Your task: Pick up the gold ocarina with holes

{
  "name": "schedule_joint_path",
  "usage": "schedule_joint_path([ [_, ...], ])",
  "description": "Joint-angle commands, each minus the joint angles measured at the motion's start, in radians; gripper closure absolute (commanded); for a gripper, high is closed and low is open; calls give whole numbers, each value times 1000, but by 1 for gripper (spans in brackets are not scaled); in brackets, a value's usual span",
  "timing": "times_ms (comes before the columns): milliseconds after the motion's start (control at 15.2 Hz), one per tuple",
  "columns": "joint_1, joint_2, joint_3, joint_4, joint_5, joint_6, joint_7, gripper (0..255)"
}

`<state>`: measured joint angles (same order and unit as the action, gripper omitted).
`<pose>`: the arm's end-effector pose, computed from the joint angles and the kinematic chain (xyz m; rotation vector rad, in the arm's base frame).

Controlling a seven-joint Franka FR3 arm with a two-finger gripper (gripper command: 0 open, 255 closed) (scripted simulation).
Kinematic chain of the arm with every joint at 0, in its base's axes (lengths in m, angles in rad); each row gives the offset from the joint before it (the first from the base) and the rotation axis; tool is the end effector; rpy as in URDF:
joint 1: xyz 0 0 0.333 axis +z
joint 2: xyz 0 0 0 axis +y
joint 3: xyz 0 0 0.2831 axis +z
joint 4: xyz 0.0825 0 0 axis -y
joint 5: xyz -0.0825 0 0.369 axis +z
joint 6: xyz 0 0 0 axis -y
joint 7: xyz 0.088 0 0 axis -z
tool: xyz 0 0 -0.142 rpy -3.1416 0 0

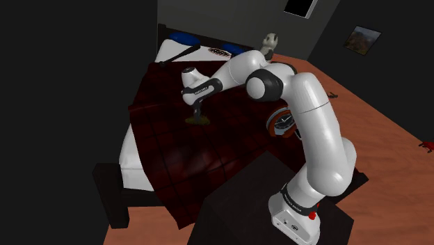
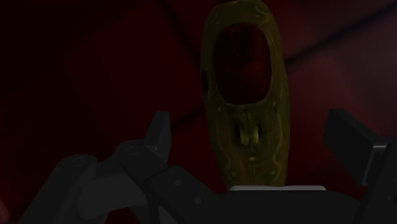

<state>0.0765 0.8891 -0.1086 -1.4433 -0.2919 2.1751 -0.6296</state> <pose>0.6634 -0.0333 0.1048 2.6370 1.1416 -0.3603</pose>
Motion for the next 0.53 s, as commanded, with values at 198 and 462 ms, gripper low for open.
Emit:
schedule_joint_path([
  [198,0,24,0,5,-1,18,6,0],
  [462,0,22,-1,3,-2,19,6,255],
])
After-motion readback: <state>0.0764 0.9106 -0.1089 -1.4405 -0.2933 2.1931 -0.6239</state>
